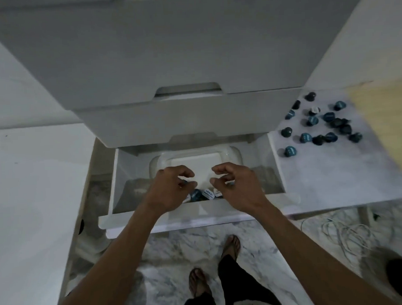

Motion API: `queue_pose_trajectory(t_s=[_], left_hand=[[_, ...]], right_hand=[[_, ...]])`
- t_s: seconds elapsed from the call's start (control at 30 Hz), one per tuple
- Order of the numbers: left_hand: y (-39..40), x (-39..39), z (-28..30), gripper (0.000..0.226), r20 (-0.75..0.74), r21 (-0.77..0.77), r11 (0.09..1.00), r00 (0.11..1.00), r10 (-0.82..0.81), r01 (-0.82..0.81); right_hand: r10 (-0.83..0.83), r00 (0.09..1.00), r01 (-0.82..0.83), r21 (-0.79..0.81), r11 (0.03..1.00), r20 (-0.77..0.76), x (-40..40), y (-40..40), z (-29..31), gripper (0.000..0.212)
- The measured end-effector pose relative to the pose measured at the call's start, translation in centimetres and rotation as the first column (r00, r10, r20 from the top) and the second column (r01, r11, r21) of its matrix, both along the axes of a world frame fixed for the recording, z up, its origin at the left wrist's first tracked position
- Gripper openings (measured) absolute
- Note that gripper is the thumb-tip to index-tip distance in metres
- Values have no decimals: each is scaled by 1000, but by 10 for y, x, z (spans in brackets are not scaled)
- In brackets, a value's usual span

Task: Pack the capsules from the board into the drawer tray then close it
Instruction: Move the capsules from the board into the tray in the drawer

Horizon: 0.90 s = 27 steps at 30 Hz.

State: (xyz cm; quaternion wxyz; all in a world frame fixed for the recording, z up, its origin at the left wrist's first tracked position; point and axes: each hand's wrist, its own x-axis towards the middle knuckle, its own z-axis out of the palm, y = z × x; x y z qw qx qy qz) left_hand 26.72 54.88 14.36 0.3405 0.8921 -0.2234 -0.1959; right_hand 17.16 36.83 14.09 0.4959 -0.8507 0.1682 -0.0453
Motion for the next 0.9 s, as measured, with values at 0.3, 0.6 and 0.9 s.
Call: queue_pose_trajectory(t_s=[0.3, 0.6, 0.9], left_hand=[[-116, -51, 27, 15, 67, -114, 971, 977, -204, 211], [-285, -97, 28, 15, 57, -148, 957, 968, -245, 251], [-398, -103, -12, 26, 81, -91, 996, 997, -1, 8]], right_hand=[[-297, 953, 298, -7, 955, 54, -87, -90, 31, 20], [-453, 891, 453, -44, 890, 13, -156, -255, 24, 22], [-392, 920, 387, -108, 916, -26, -131, -400, 10, 23]])
